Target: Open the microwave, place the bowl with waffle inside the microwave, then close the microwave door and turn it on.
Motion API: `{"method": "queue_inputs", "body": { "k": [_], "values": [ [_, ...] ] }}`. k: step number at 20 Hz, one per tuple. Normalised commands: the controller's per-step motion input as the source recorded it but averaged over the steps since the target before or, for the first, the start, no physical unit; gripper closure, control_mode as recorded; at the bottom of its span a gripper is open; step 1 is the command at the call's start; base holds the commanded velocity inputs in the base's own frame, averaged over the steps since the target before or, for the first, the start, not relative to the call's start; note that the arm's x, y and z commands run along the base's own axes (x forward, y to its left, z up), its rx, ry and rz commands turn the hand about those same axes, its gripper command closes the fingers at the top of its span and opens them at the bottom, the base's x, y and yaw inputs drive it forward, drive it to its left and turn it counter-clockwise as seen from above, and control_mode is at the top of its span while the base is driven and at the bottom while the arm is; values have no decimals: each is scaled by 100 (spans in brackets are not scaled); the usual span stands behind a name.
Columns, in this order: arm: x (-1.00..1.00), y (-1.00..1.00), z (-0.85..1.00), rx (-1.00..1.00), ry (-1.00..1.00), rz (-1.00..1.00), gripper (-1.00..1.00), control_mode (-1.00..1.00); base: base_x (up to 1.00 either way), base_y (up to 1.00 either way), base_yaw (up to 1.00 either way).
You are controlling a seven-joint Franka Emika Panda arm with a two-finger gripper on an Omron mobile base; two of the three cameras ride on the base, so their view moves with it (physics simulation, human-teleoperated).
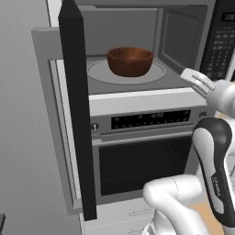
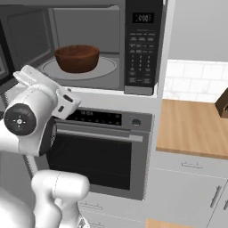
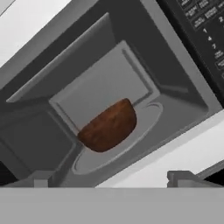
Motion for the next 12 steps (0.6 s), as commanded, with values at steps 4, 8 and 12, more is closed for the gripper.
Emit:
{"method": "queue_inputs", "body": {
  "k": [4, 8, 12],
  "values": [
    [-76, -1, 0, -100, -27, 27, -100, -100, 0, 0, 0],
    [-45, 0, 7, -95, -1, -1, -100, -100, 0, 0, 0],
    [-17, 6, 1, -39, 19, -39, -100, -100, 0, 0, 0]
  ]
}}
